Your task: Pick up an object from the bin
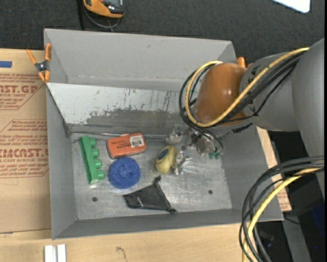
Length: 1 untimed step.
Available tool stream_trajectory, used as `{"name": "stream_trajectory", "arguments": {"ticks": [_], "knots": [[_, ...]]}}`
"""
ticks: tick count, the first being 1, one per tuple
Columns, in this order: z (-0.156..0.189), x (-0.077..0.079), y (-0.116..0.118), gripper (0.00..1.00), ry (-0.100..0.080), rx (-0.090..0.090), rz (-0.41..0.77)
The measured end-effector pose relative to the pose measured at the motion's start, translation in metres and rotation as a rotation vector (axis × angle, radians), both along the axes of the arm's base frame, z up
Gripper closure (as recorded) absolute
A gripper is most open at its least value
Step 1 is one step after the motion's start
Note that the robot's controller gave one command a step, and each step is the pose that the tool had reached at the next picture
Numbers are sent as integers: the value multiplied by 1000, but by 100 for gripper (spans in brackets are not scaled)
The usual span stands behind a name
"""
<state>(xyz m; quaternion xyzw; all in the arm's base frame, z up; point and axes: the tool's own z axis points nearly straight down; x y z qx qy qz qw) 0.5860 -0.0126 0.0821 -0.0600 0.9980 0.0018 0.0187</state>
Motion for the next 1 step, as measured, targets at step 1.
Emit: {"name": "stream_trajectory", "arguments": {"ticks": [1], "knots": [[3, 0, 0, 100, 8, -1, 1]]}}
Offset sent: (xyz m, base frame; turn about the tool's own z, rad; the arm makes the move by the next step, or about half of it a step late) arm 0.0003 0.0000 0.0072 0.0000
